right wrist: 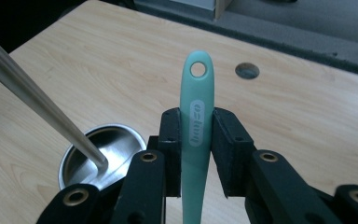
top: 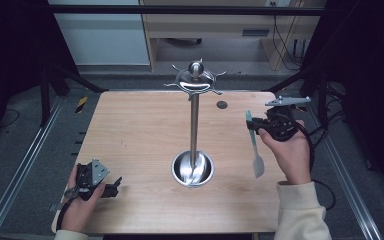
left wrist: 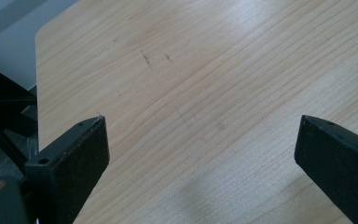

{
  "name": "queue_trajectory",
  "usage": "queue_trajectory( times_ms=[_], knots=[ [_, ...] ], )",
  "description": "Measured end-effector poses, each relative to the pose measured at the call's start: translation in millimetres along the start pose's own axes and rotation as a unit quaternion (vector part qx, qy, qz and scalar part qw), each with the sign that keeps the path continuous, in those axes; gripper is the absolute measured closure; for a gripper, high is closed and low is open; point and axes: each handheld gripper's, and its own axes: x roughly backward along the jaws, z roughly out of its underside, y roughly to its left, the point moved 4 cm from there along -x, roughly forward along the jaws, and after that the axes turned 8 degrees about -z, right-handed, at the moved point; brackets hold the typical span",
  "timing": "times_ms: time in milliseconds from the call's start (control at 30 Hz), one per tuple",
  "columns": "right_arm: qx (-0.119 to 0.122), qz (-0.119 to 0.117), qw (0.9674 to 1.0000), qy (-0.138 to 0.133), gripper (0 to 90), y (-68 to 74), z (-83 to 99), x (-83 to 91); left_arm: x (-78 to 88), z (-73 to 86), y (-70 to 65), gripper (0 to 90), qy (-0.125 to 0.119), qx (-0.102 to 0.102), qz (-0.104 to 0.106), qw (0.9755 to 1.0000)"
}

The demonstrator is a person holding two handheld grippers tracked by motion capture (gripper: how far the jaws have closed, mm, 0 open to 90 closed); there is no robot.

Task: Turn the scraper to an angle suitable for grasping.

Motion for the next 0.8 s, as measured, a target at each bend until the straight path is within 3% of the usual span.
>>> queue_trajectory(
  times_ms=[333, 500, 667, 800],
  knots=[
    [0.013, -0.007, 0.9985, -0.052, 74.2, 4.6, -41.0, 8.8, 2.5, 2.5, 1.0, 2.8, -0.004, 0.005, -0.001, 1.0],
    [0.018, -0.014, 0.9979, -0.061, 74.2, 6.8, -40.2, 13.5, -0.2, 3.8, 1.4, 2.8, 0.003, 0.009, -0.001, 1.0],
    [0.013, -0.024, 0.9971, -0.071, 74.2, 10.9, -32.5, 19.7, 3.3, 2.1, 4.9, 2.8, -0.006, 0.016, -0.006, 0.9998],
    [0.023, -0.028, 0.9961, -0.081, 74.2, 18.7, -31.1, 23.7, 3.7, 3.1, 8.6, 2.8, -0.008, 0.023, -0.007, 0.9997]
  ],
)
